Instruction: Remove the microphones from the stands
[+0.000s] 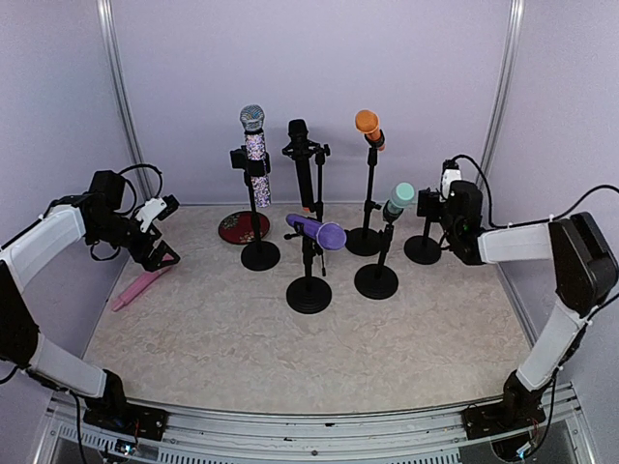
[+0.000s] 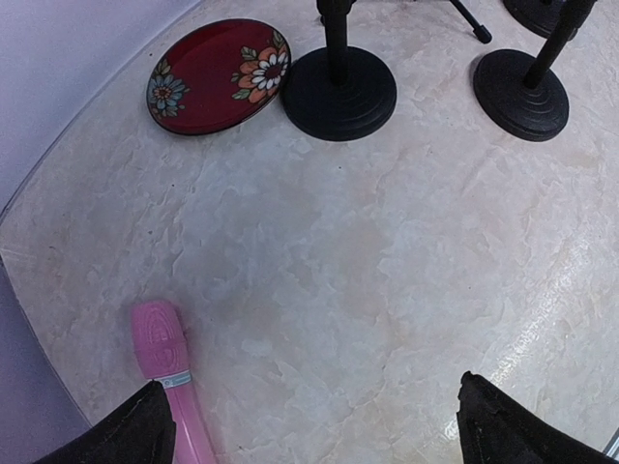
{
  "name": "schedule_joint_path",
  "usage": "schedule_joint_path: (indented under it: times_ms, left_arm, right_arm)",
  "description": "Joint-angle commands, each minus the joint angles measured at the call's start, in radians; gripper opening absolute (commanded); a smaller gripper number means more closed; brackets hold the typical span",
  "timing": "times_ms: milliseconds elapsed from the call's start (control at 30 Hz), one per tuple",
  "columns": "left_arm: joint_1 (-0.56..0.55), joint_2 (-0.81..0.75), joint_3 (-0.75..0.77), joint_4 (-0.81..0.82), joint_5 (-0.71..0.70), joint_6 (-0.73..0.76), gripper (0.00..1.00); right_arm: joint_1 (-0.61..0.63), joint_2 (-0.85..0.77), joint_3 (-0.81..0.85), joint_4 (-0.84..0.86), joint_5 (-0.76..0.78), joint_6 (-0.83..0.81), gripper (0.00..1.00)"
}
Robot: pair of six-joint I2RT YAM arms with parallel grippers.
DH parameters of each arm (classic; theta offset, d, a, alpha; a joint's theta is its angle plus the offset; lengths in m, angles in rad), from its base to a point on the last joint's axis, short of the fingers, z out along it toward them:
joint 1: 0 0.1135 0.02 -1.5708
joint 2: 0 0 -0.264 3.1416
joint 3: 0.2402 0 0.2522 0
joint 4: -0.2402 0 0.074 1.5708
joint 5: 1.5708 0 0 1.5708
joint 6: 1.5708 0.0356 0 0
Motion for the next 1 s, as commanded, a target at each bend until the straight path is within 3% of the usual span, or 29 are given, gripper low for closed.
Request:
schedule_joint_path:
  times_ms: [0, 133, 267, 500, 700, 967]
  left_arm:
    - [-0.007, -0.021, 0.018, 0.000, 0.022, -0.029, 0.99]
    - [-0.007, -0.022, 0.015, 0.014, 0.041, -0.048, 0.99]
    - [-0.009, -0.030, 0.010, 0.027, 0.052, -0.055, 0.99]
    - [-0.013, -0.036, 0.012, 0.029, 0.070, -0.061, 0.99]
    - [-0.017, -0.038, 0.013, 0.027, 0.080, -0.068, 0.99]
    - [-0.021, -0.055, 0.010, 0.022, 0.087, -0.068, 0.99]
  right_arm:
    - [-0.009, -0.221, -0.058, -0.073, -0.057, 0.051, 1.00]
    - [0.033, -0.410, -0.131, -0.094, -0.113, 0.061, 1.00]
    - [0.171, -0.549, -0.153, -0.101, -0.100, -0.036, 1.00]
    - [0.606, -0.691, -0.131, -0.043, 0.087, -0.305, 1.00]
    - [0.918, -0.576, -0.059, -0.018, 0.189, -0.469, 1.00]
    - [0.949, -0.330, 0.005, -0.180, 0.207, -0.253, 1.00]
